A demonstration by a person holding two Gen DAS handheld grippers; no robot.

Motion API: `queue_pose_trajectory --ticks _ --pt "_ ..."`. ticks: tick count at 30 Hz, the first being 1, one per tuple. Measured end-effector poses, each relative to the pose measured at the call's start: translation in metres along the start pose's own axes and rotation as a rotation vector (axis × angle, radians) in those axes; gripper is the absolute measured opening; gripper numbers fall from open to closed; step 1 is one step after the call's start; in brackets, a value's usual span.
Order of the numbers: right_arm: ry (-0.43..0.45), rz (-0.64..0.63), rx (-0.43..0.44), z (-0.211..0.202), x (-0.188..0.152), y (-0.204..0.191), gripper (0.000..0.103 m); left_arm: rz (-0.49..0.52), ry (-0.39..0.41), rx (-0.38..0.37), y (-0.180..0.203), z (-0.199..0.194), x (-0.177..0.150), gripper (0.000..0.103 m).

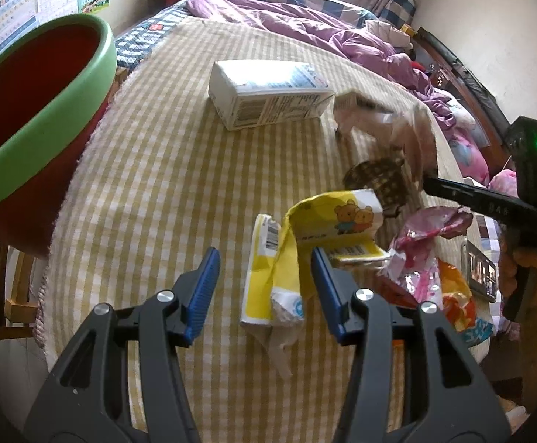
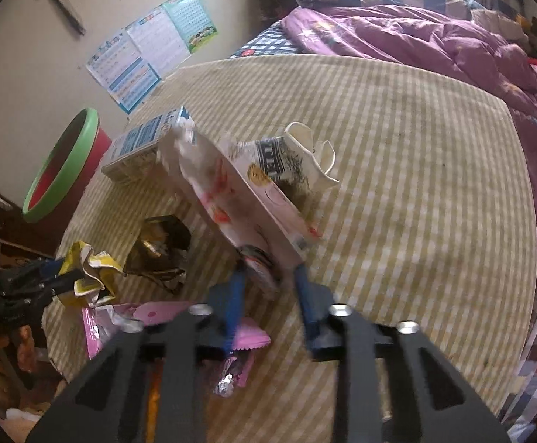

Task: Collect trash
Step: 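Grasp the yellow snack packet with the left gripper while the right gripper grasps the white-pink carton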

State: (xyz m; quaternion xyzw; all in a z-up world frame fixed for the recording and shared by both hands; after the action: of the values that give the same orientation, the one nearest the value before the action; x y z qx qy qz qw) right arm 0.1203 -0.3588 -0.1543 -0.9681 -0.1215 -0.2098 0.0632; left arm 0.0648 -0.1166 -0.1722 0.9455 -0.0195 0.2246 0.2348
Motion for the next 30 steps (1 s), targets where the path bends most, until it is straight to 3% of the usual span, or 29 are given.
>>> queue_pose_trajectory --ticks 6,8,9,11,16,23,25,30 --pt "0.037 0.062 0.004 -0.012 -0.005 -0.017 0.025 0.002 -0.009 -0.004 0.000 0.004 -0.003 0.044" --pt "0.047 0.064 0.020 -0.015 -0.006 -0.025 0.030 0.010 -0.011 0.000 0.001 0.005 -0.002 0.028" --pt "0.055 0.062 0.025 -0.017 -0.006 -0.030 0.038 0.018 -0.013 0.009 0.002 0.006 -0.002 0.023" --pt "0.081 0.047 0.023 -0.023 -0.004 -0.036 0.046 0.026 -0.004 0.019 0.003 0.004 0.002 0.022" --pt "0.138 0.060 -0.010 -0.031 0.008 -0.030 0.047 0.033 0.038 0.035 0.001 -0.006 0.011 0.022" --pt "0.143 0.114 -0.035 -0.033 0.015 -0.002 0.049 0.007 0.044 0.042 -0.008 -0.009 0.008 0.022" --pt "0.118 0.092 -0.022 -0.027 0.019 -0.004 0.064 -0.002 0.041 0.042 -0.009 -0.010 0.005 0.022" --pt "0.115 0.070 -0.014 -0.017 0.023 -0.014 0.063 -0.007 0.040 0.039 -0.011 -0.009 0.005 0.022"
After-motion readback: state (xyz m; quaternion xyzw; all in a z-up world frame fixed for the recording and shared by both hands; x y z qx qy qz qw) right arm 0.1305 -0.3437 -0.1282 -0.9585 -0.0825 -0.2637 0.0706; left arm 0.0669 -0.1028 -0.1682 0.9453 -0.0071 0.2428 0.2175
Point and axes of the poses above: each gripper's, at about its wrist camera, not at the fingertips, and z roughly the way its jaws point, y to its right, x to its top, the point moved 8 cm from there along z, roughly the way its jaws point, and after that the axes turned 11 degrees about -x, right-handed, at the moved point
